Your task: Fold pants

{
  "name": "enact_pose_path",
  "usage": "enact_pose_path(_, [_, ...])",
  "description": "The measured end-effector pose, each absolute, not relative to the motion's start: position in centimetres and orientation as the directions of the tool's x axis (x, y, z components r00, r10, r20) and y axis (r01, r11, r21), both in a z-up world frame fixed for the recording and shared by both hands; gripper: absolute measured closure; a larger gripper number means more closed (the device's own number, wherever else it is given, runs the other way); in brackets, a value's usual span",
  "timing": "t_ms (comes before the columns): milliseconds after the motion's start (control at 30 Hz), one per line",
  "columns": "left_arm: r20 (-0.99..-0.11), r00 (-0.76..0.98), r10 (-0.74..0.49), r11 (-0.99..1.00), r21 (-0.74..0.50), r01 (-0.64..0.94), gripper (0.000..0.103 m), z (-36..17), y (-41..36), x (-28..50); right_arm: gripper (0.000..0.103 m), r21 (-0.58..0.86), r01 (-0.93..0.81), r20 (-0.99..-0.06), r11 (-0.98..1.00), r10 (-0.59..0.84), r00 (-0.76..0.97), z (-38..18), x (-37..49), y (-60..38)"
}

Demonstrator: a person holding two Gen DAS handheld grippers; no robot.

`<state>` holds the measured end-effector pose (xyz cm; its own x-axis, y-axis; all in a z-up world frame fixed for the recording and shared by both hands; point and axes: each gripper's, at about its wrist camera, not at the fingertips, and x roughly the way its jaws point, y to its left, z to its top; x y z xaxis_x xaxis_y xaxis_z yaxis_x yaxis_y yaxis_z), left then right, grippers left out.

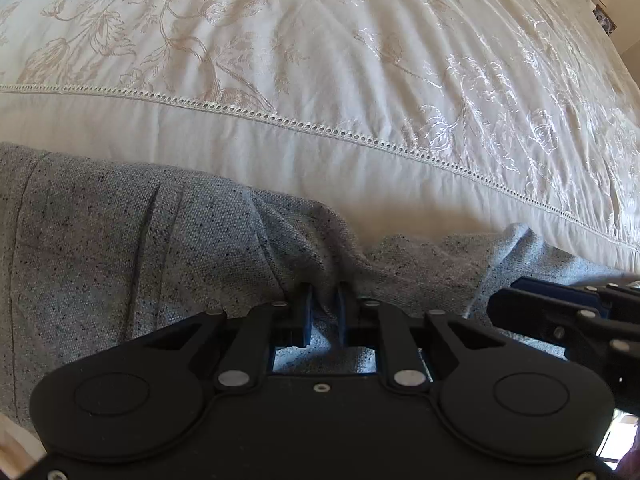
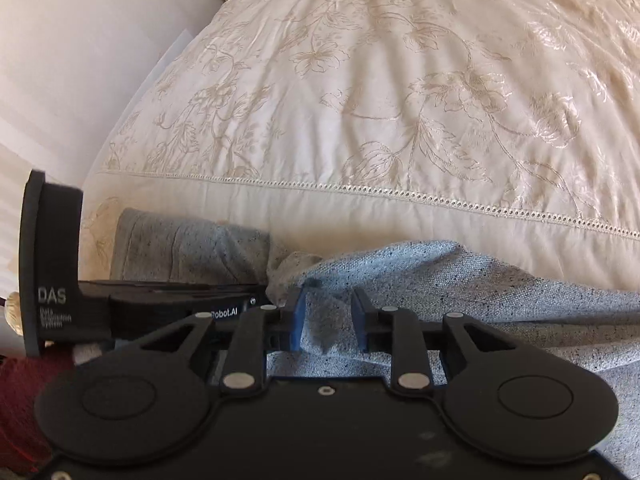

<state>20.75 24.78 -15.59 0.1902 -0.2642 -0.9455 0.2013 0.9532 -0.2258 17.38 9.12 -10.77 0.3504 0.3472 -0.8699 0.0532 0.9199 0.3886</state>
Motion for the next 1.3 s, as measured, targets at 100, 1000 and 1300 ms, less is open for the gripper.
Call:
enact_pose_path(100, [-0.945,0.196,-0.261,0.953,-0.219,0.211,0.080,-15.6,24.6,20.7,0.073,0.450,0.074,-0.854,0.890,0.405,0.326,-11.1,18.4,9.3])
enact_pose_path(1000, [-0.972,0.219,-0.088,0.969,-0.033,0.243,0.082,-15.7,29.6,14.7,0.100,0.288,-0.068,-0.829,0.955,0.284,0.482,-8.1,23.8,11.2])
enact_pose_path(1300, [-0.966,0.244,-0.090,0.963,-0.022,0.270,0.082,-15.8,30.3,13.6,0.100,0.252,0.022,-0.921,0.967,0.233,0.312,-16.8,30.1,10.8])
